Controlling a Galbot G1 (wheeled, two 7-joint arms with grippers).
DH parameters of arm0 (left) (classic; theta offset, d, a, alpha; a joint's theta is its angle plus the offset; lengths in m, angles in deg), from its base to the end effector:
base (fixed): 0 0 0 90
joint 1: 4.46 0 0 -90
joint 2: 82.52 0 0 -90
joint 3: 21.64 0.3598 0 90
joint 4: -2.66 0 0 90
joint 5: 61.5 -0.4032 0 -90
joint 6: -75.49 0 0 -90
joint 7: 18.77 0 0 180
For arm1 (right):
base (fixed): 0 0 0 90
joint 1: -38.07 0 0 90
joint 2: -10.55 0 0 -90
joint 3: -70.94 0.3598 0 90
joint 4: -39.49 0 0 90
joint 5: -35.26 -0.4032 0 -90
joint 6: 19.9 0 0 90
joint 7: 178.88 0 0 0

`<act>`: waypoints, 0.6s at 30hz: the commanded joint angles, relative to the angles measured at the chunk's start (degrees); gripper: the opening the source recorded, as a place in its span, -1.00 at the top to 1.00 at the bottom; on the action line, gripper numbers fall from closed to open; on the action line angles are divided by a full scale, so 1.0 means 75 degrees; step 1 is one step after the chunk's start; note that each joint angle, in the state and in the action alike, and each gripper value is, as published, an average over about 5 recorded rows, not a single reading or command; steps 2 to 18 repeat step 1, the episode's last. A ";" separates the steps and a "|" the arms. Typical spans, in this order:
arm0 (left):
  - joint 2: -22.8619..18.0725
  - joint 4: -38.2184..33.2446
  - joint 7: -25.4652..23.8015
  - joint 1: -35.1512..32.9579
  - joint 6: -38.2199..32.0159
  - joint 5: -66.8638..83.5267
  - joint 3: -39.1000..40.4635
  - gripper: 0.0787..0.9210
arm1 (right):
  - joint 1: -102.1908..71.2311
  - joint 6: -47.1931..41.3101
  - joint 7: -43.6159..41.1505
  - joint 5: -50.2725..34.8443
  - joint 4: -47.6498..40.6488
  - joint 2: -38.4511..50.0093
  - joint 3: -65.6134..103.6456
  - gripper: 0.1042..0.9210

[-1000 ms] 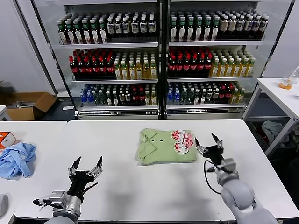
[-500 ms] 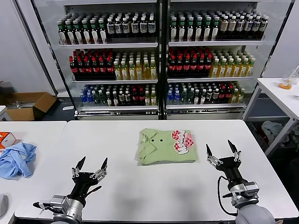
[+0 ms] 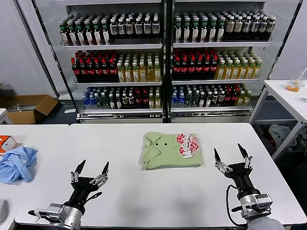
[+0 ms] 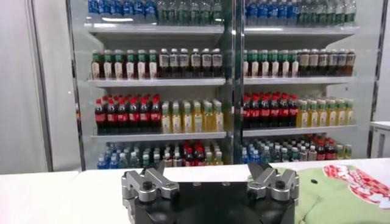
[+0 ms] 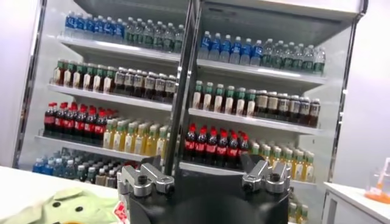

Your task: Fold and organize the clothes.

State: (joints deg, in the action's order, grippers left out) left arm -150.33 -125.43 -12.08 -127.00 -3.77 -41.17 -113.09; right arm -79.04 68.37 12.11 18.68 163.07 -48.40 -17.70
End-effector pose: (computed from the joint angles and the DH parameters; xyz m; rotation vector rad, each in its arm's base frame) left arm 0.2137 0.0494 -0.2548 -0.1537 -3.0140 -0.0074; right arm 0.2474 -0.0774 -0.2537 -0.1102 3.0593 -0.2918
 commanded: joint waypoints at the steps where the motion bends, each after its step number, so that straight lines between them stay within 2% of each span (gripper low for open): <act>1: -0.0038 -0.0134 -0.0041 -0.0091 0.0006 -0.0038 -0.0048 -0.77 | -0.0206 -0.0329 0.0044 -0.0177 0.0222 -0.0047 0.0141 -0.76; 18: -0.0038 -0.0134 -0.0041 -0.0091 0.0006 -0.0038 -0.0048 -0.77 | -0.0206 -0.0329 0.0044 -0.0177 0.0222 -0.0047 0.0141 -0.76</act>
